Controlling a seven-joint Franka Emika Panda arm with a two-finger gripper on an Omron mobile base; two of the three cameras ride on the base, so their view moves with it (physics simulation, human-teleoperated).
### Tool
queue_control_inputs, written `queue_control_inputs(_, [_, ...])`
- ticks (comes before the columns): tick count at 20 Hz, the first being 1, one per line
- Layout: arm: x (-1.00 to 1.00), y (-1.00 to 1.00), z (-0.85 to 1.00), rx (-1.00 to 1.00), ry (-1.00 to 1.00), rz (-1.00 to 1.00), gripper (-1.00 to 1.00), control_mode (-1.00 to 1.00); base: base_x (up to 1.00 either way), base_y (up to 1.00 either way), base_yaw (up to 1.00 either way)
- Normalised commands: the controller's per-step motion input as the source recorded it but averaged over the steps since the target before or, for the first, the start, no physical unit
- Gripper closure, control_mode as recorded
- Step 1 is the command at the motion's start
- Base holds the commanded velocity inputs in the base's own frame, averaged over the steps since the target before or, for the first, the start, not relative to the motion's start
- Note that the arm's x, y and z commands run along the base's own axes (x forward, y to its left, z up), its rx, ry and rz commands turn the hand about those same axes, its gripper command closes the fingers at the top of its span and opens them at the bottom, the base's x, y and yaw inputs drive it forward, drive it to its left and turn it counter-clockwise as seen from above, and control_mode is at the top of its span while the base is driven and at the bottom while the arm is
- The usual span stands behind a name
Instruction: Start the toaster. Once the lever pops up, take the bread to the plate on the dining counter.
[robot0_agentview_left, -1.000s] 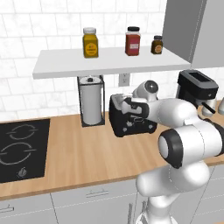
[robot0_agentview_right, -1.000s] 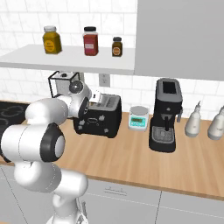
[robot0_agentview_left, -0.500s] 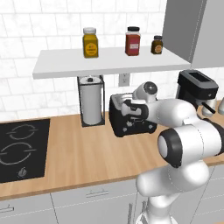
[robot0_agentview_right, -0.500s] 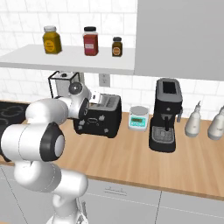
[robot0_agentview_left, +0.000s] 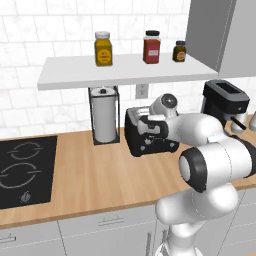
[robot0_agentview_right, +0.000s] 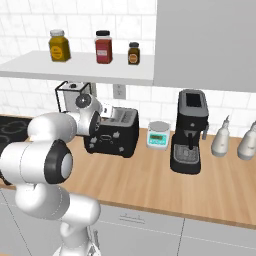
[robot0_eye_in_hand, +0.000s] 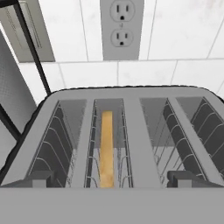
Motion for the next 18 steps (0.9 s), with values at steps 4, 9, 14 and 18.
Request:
queue_control_inputs(4, [0.00,0.00,0.00,0.00,0.00,0.00,-1.00,-1.00,0.00,0.00,0.00])
queue_control_inputs(9, [-0.02,0.00,-0.01,0.00,0.00,0.00,-1.00,-1.00,0.00,0.00,0.00])
queue_control_inputs(14, [-0.02,0.00,-0.01,0.00,0.00,0.01,-1.00,-1.00,0.00,0.00,0.00])
queue_control_inputs(18, [-0.01,0.00,-0.01,0.00,0.00,0.01,-1.00,-1.00,0.00,0.00,0.00])
